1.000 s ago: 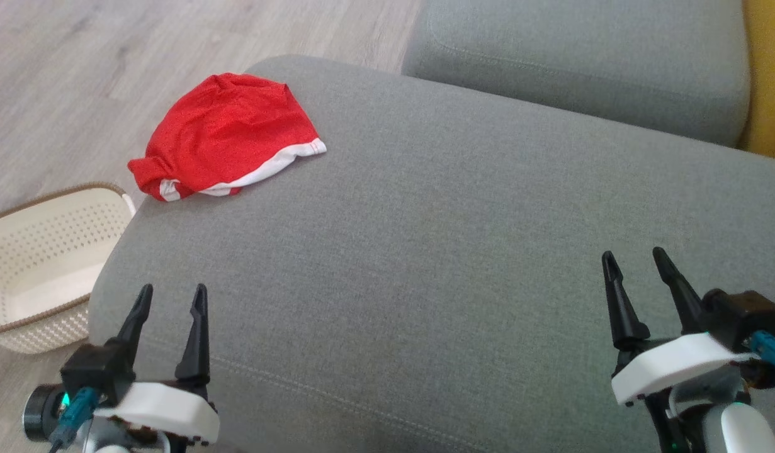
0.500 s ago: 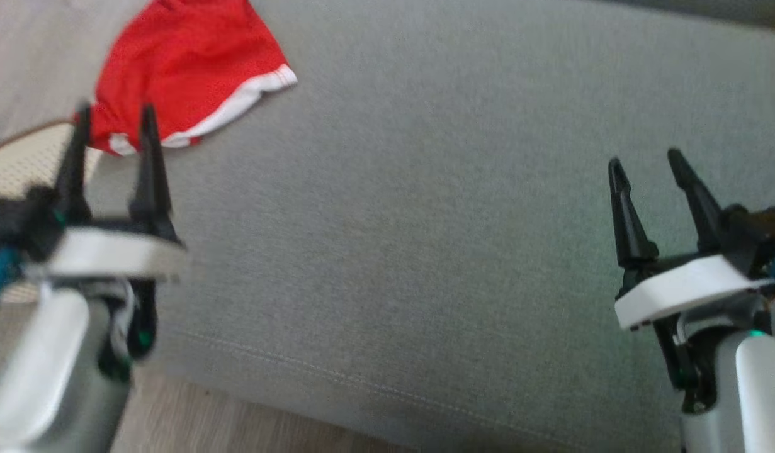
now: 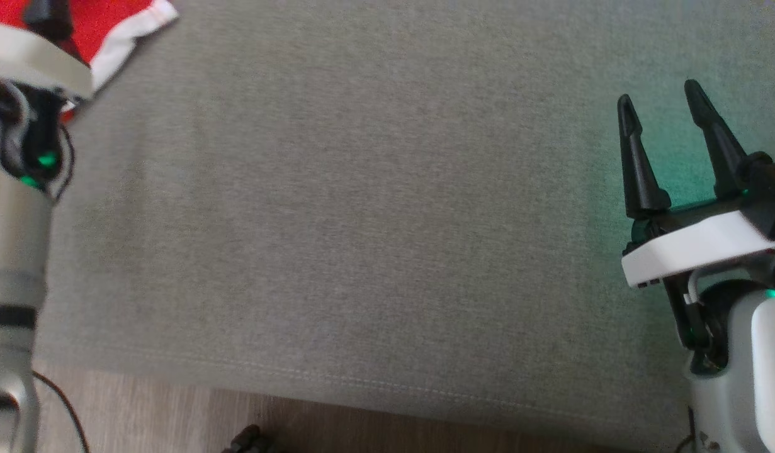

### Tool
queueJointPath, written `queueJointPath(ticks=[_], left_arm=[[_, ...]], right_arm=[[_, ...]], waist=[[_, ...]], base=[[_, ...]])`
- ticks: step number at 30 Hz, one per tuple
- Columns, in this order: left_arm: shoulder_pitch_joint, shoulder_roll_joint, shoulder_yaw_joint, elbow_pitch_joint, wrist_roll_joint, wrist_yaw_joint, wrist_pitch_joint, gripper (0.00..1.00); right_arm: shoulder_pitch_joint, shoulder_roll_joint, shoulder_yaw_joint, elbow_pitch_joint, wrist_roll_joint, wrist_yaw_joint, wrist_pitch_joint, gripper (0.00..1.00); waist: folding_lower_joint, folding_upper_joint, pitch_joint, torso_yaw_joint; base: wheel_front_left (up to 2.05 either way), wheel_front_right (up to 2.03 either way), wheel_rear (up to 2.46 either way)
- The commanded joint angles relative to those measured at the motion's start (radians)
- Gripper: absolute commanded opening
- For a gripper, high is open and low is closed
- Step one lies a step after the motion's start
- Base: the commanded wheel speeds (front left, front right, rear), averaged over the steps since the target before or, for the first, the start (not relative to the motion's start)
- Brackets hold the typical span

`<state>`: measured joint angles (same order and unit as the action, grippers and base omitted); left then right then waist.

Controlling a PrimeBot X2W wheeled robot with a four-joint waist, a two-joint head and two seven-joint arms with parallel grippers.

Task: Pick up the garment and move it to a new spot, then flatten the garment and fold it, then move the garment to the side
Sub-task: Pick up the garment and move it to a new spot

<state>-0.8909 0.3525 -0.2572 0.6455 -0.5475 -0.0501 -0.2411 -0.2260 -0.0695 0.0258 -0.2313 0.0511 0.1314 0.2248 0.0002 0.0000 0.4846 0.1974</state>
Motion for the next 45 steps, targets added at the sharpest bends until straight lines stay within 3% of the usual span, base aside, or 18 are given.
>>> queueJointPath(ticks=[1,6,9,11,12,14,19,27,32,38,45], left_arm=[[-0.063,0.066,0.031,0.040,-0.004,-0.015,0.015,1.00],[-0.142,0.070,0.018,0.234,-0.022,-0.049,0.052,1.00],[-0.175,0.065,-0.016,0.420,-0.042,-0.072,0.125,1.00],[-0.179,0.060,-0.034,0.469,-0.047,-0.077,0.156,1.00],[-0.180,0.058,-0.043,0.487,-0.051,-0.078,0.171,0.84],[-0.179,0.050,-0.063,0.506,-0.063,-0.080,0.198,0.00],[-0.160,0.071,-0.122,0.494,-0.090,-0.080,0.203,0.00],[-0.185,0.127,-0.151,0.468,-0.100,-0.080,0.017,0.00],[-0.189,0.171,-0.127,0.406,-0.086,-0.080,-0.019,0.00],[-0.071,0.230,-0.031,0.155,-0.027,-0.029,-0.020,0.00],[0.260,0.240,0.044,-0.211,0.008,0.064,-0.020,0.00]], right_arm=[[-0.023,0.002,0.029,-0.044,-0.009,-0.001,-0.001,1.00],[-0.032,0.004,0.031,-0.038,-0.006,-0.001,-0.009,1.00],[-0.040,0.007,0.035,-0.029,-0.003,-0.001,-0.019,1.00],[-0.043,0.009,0.036,-0.025,-0.001,-0.001,-0.021,1.00],[-0.043,0.009,0.037,-0.023,-0.001,-0.001,-0.022,1.00],[-0.045,0.010,0.035,-0.019,-0.001,-0.001,-0.022,1.00],[-0.052,0.012,0.033,-0.004,0.004,-0.001,-0.027,1.00],[-0.033,0.014,0.013,0.024,0.011,-0.001,-0.047,1.00],[-0.009,0.017,0.007,0.052,0.029,-0.001,-0.066,1.00],[0.031,0.019,0.003,0.091,0.056,-0.001,-0.097,1.00],[0.105,0.019,-0.011,0.126,0.103,-0.001,-0.123,1.00]], waist=[[-0.0002,0.0000,0.040,-0.036],[-0.0002,0.0000,0.060,-0.055],[-0.0002,0.0000,0.075,-0.075],[-0.0002,0.0000,0.077,-0.080],[-0.0002,0.0000,0.077,-0.082],[-0.0002,0.0000,0.076,-0.084],[-0.0002,0.0000,0.059,-0.088],[-0.0002,0.0000,-0.041,-0.067],[-0.0002,0.0000,-0.133,-0.066],[-0.0002,0.0000,-0.244,-0.086],[-0.0002,0.0000,-0.353,-0.117]], base=[[0.00,0.00,0.00],[0.00,0.00,0.00],[0.00,0.00,0.00],[0.00,0.00,0.00],[0.00,0.00,0.00],[0.00,0.00,0.00],[0.00,0.00,0.00],[0.00,0.00,0.00],[0.00,0.00,0.00],[0.00,0.00,0.00],[0.00,0.00,0.00]])
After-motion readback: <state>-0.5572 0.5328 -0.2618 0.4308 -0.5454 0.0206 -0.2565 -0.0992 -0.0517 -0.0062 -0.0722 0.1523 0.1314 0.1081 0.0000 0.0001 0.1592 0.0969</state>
